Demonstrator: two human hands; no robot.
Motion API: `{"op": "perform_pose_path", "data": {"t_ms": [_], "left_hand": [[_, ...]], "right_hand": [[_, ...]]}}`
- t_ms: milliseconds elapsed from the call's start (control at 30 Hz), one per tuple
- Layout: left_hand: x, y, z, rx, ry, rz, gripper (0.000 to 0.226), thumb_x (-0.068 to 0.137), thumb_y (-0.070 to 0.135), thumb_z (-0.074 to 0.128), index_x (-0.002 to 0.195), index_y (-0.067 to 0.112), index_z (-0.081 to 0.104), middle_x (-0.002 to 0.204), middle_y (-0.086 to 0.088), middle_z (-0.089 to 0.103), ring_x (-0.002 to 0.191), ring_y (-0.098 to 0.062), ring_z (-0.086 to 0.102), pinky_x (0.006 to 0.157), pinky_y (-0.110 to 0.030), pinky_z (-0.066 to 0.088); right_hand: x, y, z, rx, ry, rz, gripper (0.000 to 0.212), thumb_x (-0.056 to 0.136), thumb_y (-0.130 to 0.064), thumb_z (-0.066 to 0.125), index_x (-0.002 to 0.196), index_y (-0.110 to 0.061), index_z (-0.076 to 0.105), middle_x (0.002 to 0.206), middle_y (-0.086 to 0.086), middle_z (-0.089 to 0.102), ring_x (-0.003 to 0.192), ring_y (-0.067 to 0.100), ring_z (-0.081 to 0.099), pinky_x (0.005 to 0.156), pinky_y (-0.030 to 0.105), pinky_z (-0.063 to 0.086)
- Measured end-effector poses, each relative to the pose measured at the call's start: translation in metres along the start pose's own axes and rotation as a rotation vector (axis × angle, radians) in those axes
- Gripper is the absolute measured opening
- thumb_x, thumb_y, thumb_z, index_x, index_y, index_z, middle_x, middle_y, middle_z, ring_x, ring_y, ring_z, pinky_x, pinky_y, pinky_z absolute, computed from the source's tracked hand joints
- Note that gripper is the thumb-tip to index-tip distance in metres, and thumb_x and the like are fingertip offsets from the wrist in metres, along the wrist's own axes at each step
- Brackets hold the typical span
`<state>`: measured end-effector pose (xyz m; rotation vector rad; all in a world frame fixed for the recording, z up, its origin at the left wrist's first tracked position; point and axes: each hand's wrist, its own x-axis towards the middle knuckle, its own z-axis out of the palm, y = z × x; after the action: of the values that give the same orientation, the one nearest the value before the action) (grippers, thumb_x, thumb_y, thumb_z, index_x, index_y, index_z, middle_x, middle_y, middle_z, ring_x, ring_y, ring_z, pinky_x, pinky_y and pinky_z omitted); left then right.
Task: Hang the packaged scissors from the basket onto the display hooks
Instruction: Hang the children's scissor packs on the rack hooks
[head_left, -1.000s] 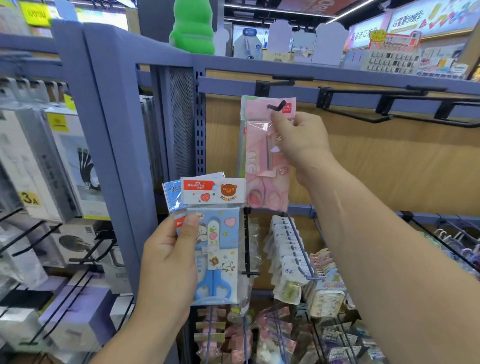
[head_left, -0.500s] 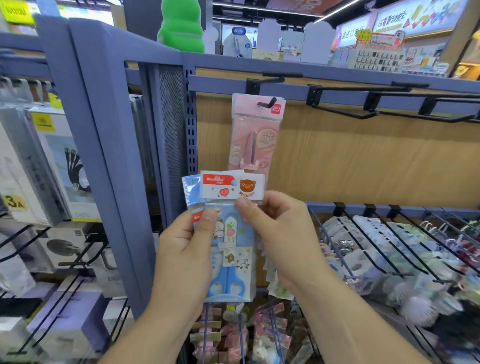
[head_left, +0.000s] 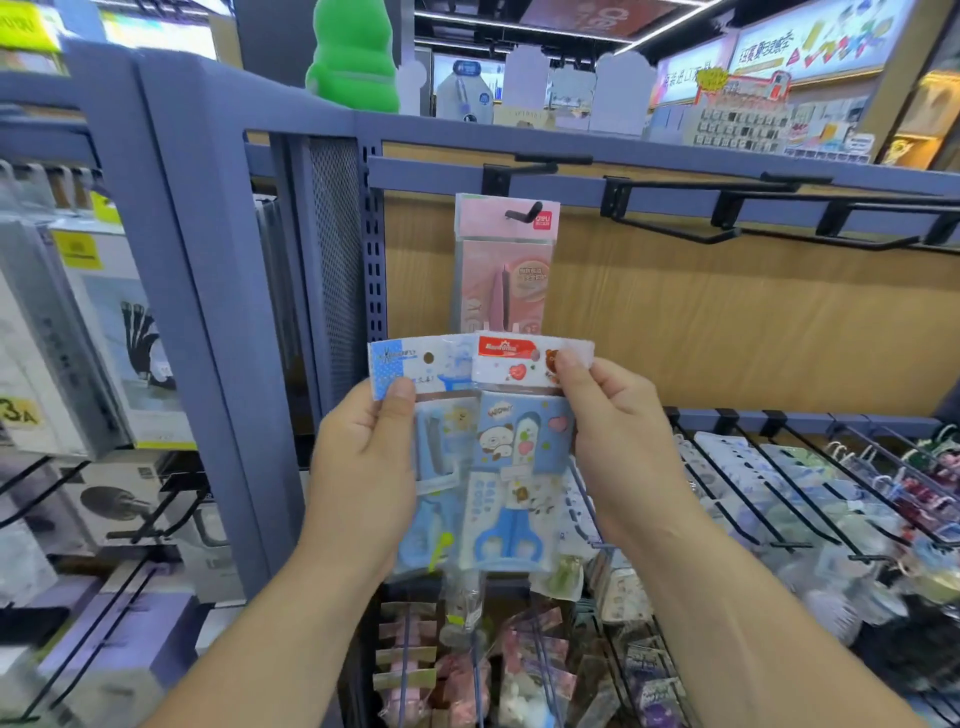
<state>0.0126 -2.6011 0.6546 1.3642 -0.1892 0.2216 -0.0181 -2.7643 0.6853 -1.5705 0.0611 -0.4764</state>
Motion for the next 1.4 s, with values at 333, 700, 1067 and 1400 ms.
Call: {"op": "perform_pose_path", "data": {"t_ms": [333, 700, 1067, 1400], "left_hand": [[-0.006, 0.020, -0.025, 0.281, 0.058, 0.228, 0.027, 0.109, 0.030, 0.048, 0.100, 0.029, 0.074, 0.088, 0.017, 0.080, 0.078, -0.005, 0.076, 0.063, -0.022, 0.058], [-0.003, 0.044, -0.026, 0.353, 0.014, 0.285, 0.026, 0.108, 0.025, 0.052, 0.095, 0.032, 0.075, 0.083, 0.019, 0.079, 0.073, -0.003, 0.075, 0.060, -0.022, 0.057], [0.030, 0.082, 0.024, 0.098, -0.149, 0.140, 0.028, 0.110, 0.020, 0.052, 0.096, 0.018, 0.076, 0.089, -0.001, 0.082, 0.080, -0.018, 0.079, 0.072, -0.042, 0.066], [0.051, 0.091, 0.045, 0.140, -0.233, 0.162, 0.031, 0.110, 0.021, 0.054, 0.086, 0.017, 0.073, 0.085, -0.001, 0.081, 0.079, -0.019, 0.079, 0.073, -0.041, 0.066]], "right_hand": [[0.042, -0.068, -0.003, -0.250, 0.012, -0.327, 0.046, 0.108, -0.036, 0.052, 0.087, 0.002, 0.066, 0.078, 0.013, 0.076, 0.069, 0.025, 0.077, 0.058, 0.047, 0.059], [0.058, -0.076, 0.003, -0.373, 0.078, -0.368, 0.043, 0.108, -0.035, 0.054, 0.087, -0.002, 0.070, 0.078, 0.001, 0.077, 0.069, 0.016, 0.076, 0.065, 0.044, 0.060], [0.073, -0.062, 0.000, -0.200, -0.048, -0.201, 0.053, 0.107, -0.038, 0.057, 0.100, 0.015, 0.063, 0.099, 0.035, 0.069, 0.067, 0.021, 0.065, 0.062, 0.036, 0.048], [0.075, -0.053, -0.011, -0.133, -0.144, -0.147, 0.036, 0.111, -0.024, 0.047, 0.113, 0.002, 0.071, 0.097, 0.007, 0.081, 0.072, 0.012, 0.073, 0.062, 0.035, 0.060]]}}
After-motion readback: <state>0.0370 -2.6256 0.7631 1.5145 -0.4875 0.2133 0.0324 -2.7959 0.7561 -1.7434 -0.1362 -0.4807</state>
